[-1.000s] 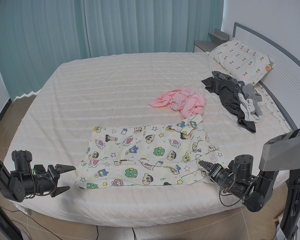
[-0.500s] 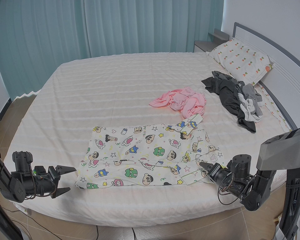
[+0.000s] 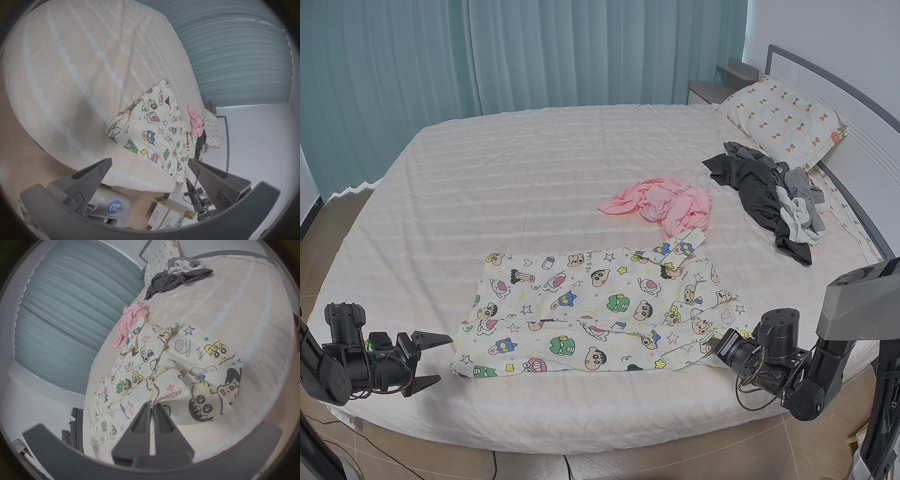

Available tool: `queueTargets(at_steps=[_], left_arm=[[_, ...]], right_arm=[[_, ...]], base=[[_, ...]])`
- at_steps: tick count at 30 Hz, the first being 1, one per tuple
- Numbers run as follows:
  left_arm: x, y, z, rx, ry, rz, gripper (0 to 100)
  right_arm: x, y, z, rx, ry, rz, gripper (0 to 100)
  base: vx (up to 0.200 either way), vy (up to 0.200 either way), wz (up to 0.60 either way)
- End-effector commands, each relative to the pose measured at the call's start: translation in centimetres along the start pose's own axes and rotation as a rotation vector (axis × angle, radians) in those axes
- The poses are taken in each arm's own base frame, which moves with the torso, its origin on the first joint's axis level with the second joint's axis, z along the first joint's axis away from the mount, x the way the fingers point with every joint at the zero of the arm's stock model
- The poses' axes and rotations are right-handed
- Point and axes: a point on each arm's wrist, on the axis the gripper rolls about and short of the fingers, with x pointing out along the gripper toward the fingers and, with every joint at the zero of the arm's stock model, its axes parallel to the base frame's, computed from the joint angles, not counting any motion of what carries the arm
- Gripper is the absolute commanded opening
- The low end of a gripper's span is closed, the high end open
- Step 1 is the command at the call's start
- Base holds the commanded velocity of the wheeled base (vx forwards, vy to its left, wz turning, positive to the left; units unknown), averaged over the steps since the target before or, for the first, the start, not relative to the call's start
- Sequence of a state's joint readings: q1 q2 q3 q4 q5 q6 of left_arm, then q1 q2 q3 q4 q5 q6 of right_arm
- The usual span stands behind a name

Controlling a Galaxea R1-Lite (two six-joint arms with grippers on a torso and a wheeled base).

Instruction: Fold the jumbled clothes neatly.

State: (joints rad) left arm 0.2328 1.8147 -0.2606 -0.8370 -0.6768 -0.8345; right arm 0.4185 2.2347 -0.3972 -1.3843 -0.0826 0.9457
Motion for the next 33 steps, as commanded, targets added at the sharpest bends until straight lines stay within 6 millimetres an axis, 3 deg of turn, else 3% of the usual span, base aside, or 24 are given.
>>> queueTargets(at_steps=[1,6,14,24,33], left_arm=[[0.0,0.1,0.0,-0.002,0.001,0.002,100],[0.1,0.1,0.0,-0.004,0.002,0.003,100],[0.2,0.3,0.0,-0.008,0.005,0.011,100],[0.6,0.6,0.1,-0.008,0.001,0.018,100],[0.6,0.6,0.1,-0.010,-0.004,0.028,100]], right_arm=[[-0.6,2.4,1.6,-0.004,-0.028,0.051,0],[0.0,6.2,4.5,-0.008,0.004,0.013,0],[2.4,8.8,6.8,-0.025,0.048,-0.067,0],[3.0,8.5,8.0,-0.058,0.075,-0.144,0],[-0.5,8.4,6.6,-0.103,0.159,-0.215,0]], base=[[0.000,0.000,0.00],[0.000,0.000,0.00],[0.000,0.000,0.00],[0.000,0.000,0.00],[0.000,0.000,0.00]])
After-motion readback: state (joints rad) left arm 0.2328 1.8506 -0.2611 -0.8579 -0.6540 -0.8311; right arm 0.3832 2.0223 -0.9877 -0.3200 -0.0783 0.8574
